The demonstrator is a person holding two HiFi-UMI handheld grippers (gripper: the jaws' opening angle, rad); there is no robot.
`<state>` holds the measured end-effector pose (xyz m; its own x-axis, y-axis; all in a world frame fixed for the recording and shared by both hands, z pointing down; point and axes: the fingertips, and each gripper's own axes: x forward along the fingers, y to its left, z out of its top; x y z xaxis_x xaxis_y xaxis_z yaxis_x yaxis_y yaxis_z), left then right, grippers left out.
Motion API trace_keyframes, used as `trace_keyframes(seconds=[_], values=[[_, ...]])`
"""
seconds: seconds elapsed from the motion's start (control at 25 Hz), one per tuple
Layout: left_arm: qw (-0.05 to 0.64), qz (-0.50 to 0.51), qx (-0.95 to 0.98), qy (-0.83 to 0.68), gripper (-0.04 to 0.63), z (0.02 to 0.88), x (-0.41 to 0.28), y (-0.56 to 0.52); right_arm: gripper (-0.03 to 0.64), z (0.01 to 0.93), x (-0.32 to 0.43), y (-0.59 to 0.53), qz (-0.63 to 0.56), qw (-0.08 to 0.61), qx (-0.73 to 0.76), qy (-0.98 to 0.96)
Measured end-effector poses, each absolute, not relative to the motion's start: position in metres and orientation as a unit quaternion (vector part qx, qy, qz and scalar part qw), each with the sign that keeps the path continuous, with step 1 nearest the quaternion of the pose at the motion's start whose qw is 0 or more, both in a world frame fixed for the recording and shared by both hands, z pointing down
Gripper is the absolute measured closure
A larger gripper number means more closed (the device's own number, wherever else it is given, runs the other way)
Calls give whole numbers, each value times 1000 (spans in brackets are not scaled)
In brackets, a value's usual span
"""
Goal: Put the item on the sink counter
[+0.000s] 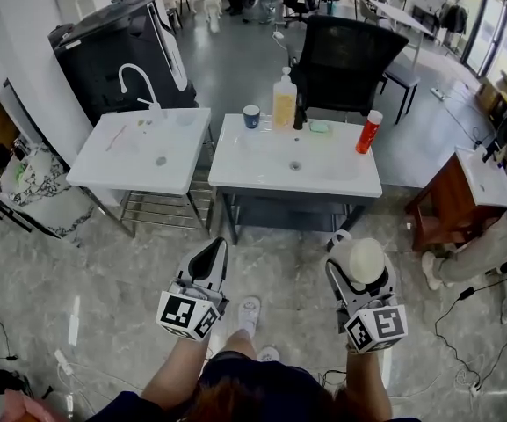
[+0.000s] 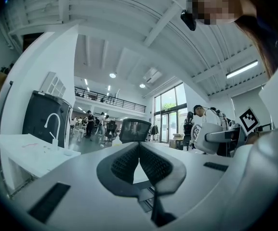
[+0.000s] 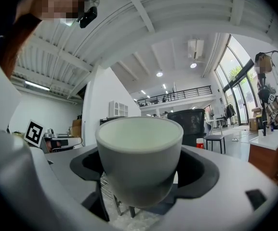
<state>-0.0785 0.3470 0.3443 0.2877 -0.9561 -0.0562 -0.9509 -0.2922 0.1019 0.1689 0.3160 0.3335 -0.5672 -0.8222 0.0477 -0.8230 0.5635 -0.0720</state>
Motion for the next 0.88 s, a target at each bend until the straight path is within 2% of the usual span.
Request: trace_keyframes(seconds=[0.88], values=[[20,-68,811,-581,574,344,-195,138,170,330,30,114,44,-6,453,-890]])
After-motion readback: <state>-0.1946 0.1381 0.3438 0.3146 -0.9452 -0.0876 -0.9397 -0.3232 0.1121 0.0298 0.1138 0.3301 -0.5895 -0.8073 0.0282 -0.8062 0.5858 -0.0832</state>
